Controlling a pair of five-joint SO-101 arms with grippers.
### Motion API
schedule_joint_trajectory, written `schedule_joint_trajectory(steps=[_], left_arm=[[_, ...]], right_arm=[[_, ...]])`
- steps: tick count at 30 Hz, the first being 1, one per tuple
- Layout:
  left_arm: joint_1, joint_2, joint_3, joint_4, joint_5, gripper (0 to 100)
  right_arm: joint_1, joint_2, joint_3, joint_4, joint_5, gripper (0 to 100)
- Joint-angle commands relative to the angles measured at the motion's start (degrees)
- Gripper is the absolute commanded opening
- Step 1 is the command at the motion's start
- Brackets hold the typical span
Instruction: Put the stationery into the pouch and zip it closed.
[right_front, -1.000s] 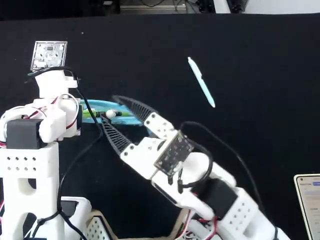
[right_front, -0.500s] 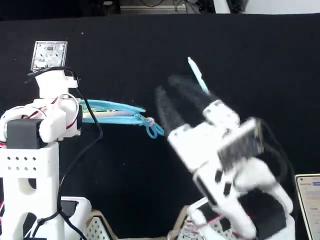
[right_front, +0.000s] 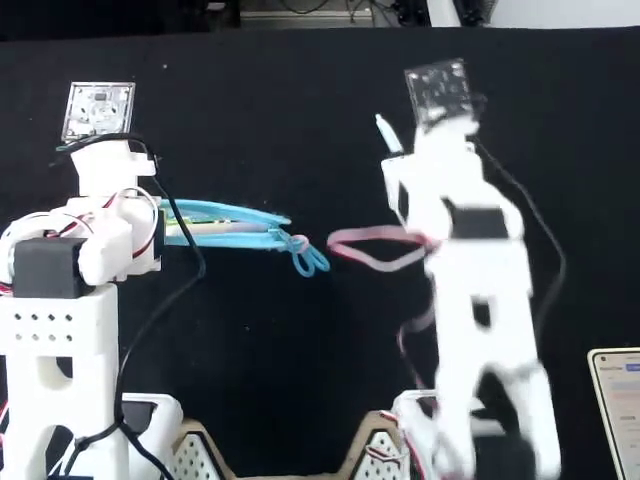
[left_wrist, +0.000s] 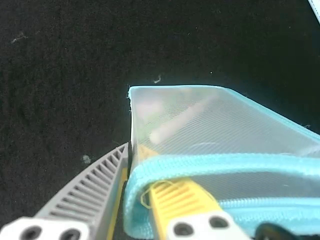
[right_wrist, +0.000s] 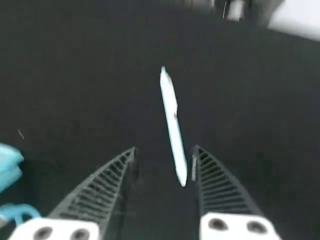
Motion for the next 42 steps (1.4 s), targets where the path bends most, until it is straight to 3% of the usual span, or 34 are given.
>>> schedule_joint_trajectory(steps=[1, 10, 21, 24, 26, 34, 42], left_arm=[[-0.31, 0.26, 0.13, 0.18, 0.18, 3], [-0.31, 0.26, 0.13, 0.18, 0.18, 3], [-0.31, 0.26, 0.22, 0.18, 0.18, 3], [-0.31, 0.26, 0.22, 0.18, 0.18, 3], [-0.31, 0.26, 0.22, 0.18, 0.18, 3], [-0.31, 0.26, 0.22, 0.18, 0.18, 3], [-0.31, 0.26, 0.22, 0.09, 0.18, 3]], right_arm=[[1.85, 19.82, -10.77, -2.02, -0.18, 15.9], [2.99, 49.01, -30.02, -2.02, 0.09, 15.9], [6.77, 63.52, -42.33, -0.62, 0.35, 14.7], [6.07, 63.87, -44.18, 4.84, 7.38, 0.9], [5.89, 63.16, -45.93, 10.37, 10.73, 2.6], [4.48, 55.87, -47.16, 26.99, 9.49, 1.0], [-1.41, 38.73, -28.97, 26.99, 9.41, 1.0]])
